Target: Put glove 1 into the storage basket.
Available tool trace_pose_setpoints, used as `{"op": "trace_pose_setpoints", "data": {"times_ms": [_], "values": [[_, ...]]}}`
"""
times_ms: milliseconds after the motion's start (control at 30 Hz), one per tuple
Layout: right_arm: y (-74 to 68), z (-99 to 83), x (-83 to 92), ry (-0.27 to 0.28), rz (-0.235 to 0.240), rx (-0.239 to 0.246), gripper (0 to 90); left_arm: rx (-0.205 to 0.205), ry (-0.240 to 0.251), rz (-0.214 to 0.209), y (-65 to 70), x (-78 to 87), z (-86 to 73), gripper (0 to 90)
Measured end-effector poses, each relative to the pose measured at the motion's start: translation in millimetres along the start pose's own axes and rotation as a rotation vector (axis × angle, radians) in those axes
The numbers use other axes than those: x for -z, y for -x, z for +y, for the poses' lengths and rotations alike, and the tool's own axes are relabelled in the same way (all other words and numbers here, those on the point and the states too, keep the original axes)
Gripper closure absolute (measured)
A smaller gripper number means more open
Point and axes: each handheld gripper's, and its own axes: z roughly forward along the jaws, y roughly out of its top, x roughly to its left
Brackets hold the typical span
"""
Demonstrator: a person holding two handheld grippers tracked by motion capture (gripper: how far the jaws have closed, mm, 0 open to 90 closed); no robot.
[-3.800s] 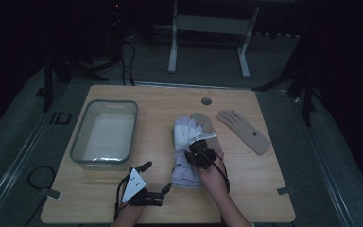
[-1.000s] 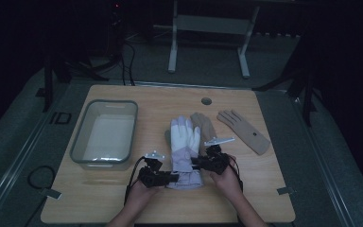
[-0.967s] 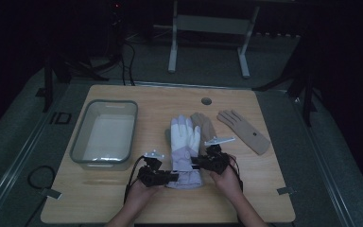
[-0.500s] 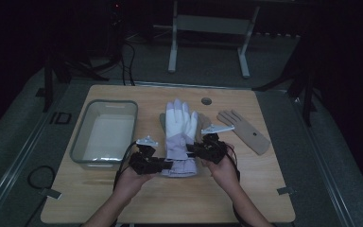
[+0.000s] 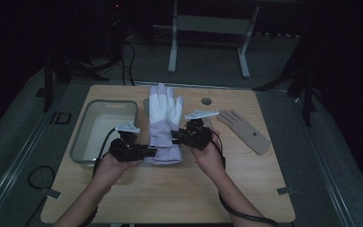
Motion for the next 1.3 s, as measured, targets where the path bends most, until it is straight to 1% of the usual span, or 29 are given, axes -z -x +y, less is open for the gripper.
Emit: {"op": "trace_pose_setpoints", "data": {"times_ms": [100,133,167,233,267,333,367,400,433,467,500,533,567,600,633,700,733,767,800,867,967,1033,1100,1133,1300], "values": [[-7.2,11.1,-7.9,0.004,0.012,0.004,79.6,-0.01,-0.004,0.012,-8.6,12.9,1.2,75.0],[-7.2,11.1,-7.9,0.004,0.012,0.004,79.6,-0.01,-0.004,0.012,-8.6,12.9,1.2,75.0],[-9.8,14.7,-11.2,0.003,0.015,0.009,79.6,-0.019,-0.005,0.02,-13.6,20.3,1.0,75.0],[-18.2,24.1,-20.3,-0.001,0.022,0.021,79.6,-0.022,-0.007,0.028,-19.5,28.9,0.2,75.0],[-21.3,27.3,-23.5,0.0,0.025,0.024,79.6,-0.019,-0.006,0.038,-22.7,34.5,-0.6,75.1],[-28.3,33.7,-29.9,0.003,0.025,0.041,79.6,-0.02,-0.004,0.046,-26.1,41.1,-1.6,75.1],[-30.5,36.1,-32.4,0.006,0.029,0.045,79.7,-0.02,-0.002,0.06,-28.9,46.5,-2.5,75.1],[-34.4,40.1,-36.6,0.008,0.036,0.043,79.7,-0.019,-0.001,0.063,-30.9,49.8,-3.0,75.3],[-37.0,42.5,-39.3,0.011,0.037,0.047,79.7,-0.02,0.001,0.074,-34.4,55.7,-3.9,75.4],[-40.7,46.3,-43.8,0.015,0.043,0.043,79.8,-0.011,0.003,0.078,-37.5,59.9,-4.7,75.4],[-43.7,49.1,-47.7,0.02,0.048,0.041,79.8,-0.013,0.002,0.083,-39.8,63.1,-5.4,75.4],[-43.7,49.1,-47.7,0.02,0.048,0.041,79.8,-0.013,0.002,0.083,-39.8,63.1,-5.4,75.4],[-46.4,50.9,-50.8,0.023,0.049,0.045,79.8,-0.013,-0.003,0.093,-48.9,72.9,-8.5,75.4],[-54.6,56.3,-61.2,0.026,0.054,0.048,79.8,-0.01,-0.005,0.096,-52.8,76.7,-9.8,75.5],[-56.9,58.5,-65.5,0.025,0.062,0.042,79.8,-0.001,-0.008,0.096,-56.8,80.5,-10.7,75.5],[-62.3,63.2,-74.5,0.023,0.073,0.035,79.8,-0.002,-0.016,0.102,-64.6,88.0,-11.9,75.4],[-62.3,63.2,-74.5,0.023,0.073,0.035,79.8,-0.002,-0.016,0.102,-64.6,88.0,-11.9,75.5],[-64.8,65.4,-79.1,0.028,0.076,0.036,79.8,-0.003,-0.031,0.107,-72.2,94.4,-12.2,75.5],[-68.7,69.1,-87.1,0.025,0.085,0.035,79.8,0.0,-0.034,0.109,-75.3,96.6,-12.4,75.4],[-71.7,72.4,-95.0,0.027,0.092,0.032,79.8,0.005,-0.046,0.116,-84.2,101.6,-13.0,75.4],[-75.6,75.4,-109.9,0.02,0.099,0.021,79.9,0.011,-0.072,0.118,-97.0,104.8,-16.6,75.4],[-78.5,75.0,-120.0,0.007,0.101,0.016,80.0,0.017,-0.079,0.112,-104.9,105.3,-21.1,75.4],[-80.9,73.2,-129.5,-0.005,0.102,0.016,80.1,0.033,-0.084,0.1,-112.9,103.9,-28.1,75.3],[-81.4,71.9,-134.2,-0.016,0.105,0.009,80.1,0.051,-0.089,0.094,-117.6,102.2,-32.8,75.3],[-84.1,58.9,-156.1,-0.076,0.107,0.006,80.1,0.09,-0.126,0.077,-130.7,92.1,-51.1,75.2]]}}
